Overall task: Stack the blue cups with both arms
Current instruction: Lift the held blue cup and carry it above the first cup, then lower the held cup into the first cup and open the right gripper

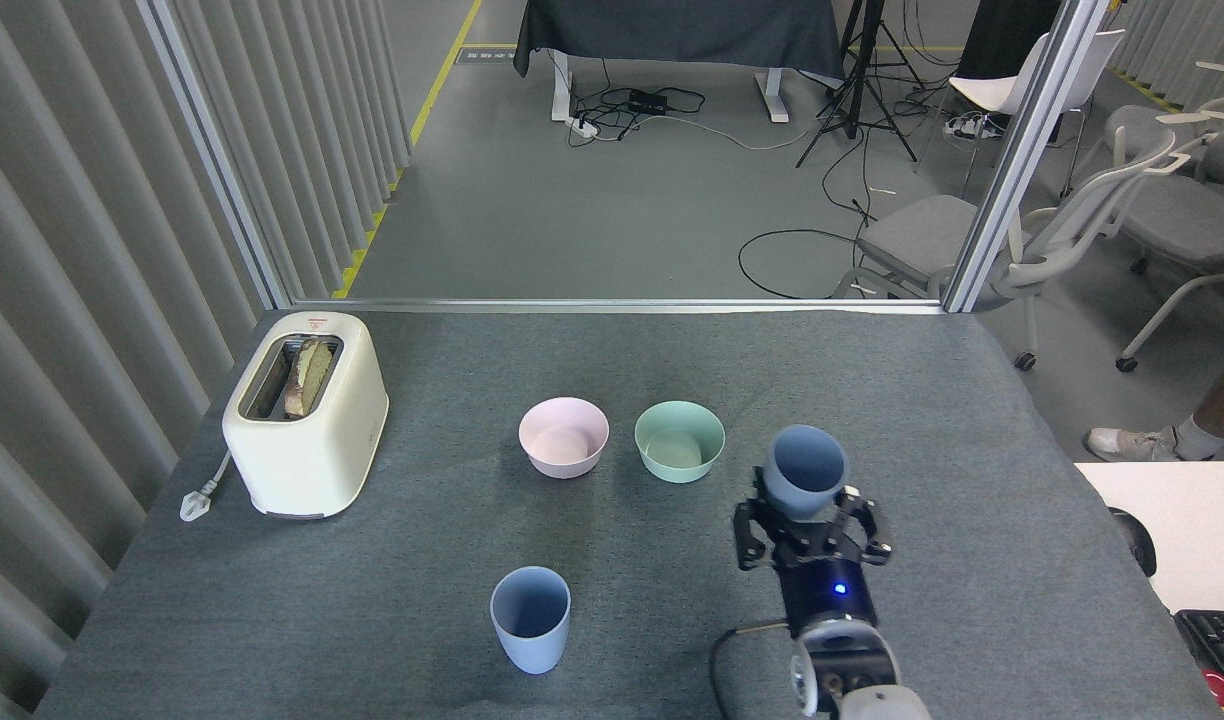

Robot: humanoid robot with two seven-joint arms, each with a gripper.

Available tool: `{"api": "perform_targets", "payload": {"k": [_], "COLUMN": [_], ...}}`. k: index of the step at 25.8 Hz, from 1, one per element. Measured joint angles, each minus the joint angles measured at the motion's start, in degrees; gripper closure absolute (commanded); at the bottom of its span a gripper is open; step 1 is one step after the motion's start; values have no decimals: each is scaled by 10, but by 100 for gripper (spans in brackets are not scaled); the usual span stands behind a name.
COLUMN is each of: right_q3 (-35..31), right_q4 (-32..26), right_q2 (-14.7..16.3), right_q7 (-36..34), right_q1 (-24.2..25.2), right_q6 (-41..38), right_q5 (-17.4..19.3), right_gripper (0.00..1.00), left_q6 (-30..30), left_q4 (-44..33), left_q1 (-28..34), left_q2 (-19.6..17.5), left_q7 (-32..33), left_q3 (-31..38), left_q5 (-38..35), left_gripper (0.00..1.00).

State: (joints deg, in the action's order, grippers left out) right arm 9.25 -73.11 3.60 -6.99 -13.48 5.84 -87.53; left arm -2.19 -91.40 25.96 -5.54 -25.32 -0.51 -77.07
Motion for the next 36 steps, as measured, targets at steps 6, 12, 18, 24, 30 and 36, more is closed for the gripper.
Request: {"api": "perform_targets", "payload": {"k": [6, 12, 18, 24, 30, 36], "right_q3": [133, 219, 234, 234, 232, 234], "right_q4": [-16, -70, -78, -63, -47, -36], "right_q2": [-62, -78, -78, -81, -87, -88], "right_q7": [48, 62, 74, 75, 73, 71], "right_q1": [-21, 29, 55, 61, 61, 60], "right_q6": [36, 39, 40, 37, 37, 35], "right_q5": [-52, -66, -68, -67, -67, -65], "right_gripper": [29, 28, 27, 26, 26, 25], "left_q6": [1, 1, 1, 1, 1, 1], "left_q4": [1, 4, 5, 5, 5, 5], "left_q1": [-1, -1, -1, -3, -4, -4], "left_q2": [1, 1, 2, 3, 3, 4], "left_q7": [0, -1, -1, -1, -1, -1], "left_q3": [1, 1, 1, 0, 0, 0], "left_q5": [0, 0, 0, 1, 1, 1], "left_gripper": [0, 0, 0, 0, 0, 0]}}
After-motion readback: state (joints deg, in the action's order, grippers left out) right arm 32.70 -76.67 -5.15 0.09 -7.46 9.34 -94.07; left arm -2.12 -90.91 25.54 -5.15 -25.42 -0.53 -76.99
